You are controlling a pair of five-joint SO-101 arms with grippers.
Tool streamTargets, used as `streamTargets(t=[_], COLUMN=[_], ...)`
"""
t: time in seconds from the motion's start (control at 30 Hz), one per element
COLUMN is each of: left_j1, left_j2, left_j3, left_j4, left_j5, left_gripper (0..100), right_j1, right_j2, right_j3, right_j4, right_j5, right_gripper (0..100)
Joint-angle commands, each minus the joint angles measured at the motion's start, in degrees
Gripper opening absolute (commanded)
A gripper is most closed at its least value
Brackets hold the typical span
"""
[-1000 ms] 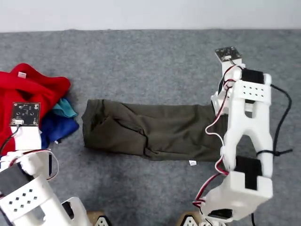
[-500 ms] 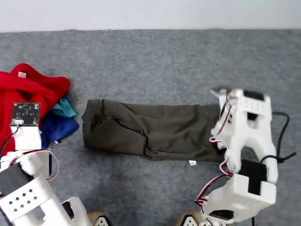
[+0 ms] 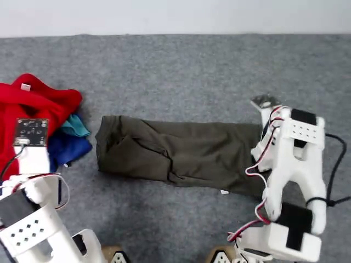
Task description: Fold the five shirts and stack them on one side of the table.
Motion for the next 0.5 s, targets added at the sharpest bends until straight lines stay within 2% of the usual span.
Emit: streamTargets(t=[0.0, 0.1, 0.23, 0.47], left_j1=[6.68, 13.45, 19.69, 21.45], left_j2=[-0.88, -0.88, -0.79, -0.79], left_j3=[-2.59, -4.44, -5.67, -5.32], left_j4=[0.97, 1.14, 1.14, 0.88], left_j5=[0.62, 2.46, 5.10, 5.10], left_gripper=[2, 2, 2, 2], right_j1=[0.31, 0.22, 0.22, -1.63], right_j2=[-2.15, 0.22, 4.44, 14.90], right_j3=[-2.99, -3.34, -2.99, -3.34], right_j4=[0.31, 0.22, -3.91, -12.09], right_j5=[-3.43, -8.35, -13.10, -16.26], right_gripper=[10.3, 18.9, 20.3, 20.3])
